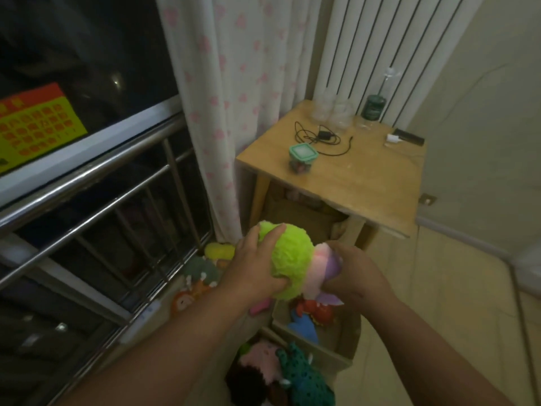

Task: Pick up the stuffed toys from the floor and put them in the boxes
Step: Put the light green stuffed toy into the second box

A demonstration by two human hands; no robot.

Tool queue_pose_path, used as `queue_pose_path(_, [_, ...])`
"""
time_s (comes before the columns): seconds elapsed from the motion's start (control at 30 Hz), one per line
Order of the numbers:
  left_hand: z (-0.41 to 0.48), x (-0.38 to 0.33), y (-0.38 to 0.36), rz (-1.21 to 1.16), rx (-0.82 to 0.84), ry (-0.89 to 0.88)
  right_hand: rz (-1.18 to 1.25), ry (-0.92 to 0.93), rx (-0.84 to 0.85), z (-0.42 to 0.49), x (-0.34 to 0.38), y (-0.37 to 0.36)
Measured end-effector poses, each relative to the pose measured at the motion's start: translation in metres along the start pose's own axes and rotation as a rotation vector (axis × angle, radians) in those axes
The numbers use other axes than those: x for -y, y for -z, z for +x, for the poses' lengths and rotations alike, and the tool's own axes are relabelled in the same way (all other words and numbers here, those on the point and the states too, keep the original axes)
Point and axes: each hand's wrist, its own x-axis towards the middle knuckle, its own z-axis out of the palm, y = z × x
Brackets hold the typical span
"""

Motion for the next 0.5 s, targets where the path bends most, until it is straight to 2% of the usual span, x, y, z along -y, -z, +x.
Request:
queue_pose_path(0.3, [0.083, -0.120, -0.118, 0.018, 0.084, 0.074, -0.003, -0.041, 0.105, 0.058, -0.156, 0.071])
queue_pose_path(0.5, [0.122, -0.146, -0.160, -0.055, 0.166, 0.144, 0.001, -0.078, 0.188, 0.092, -0.209, 0.085])
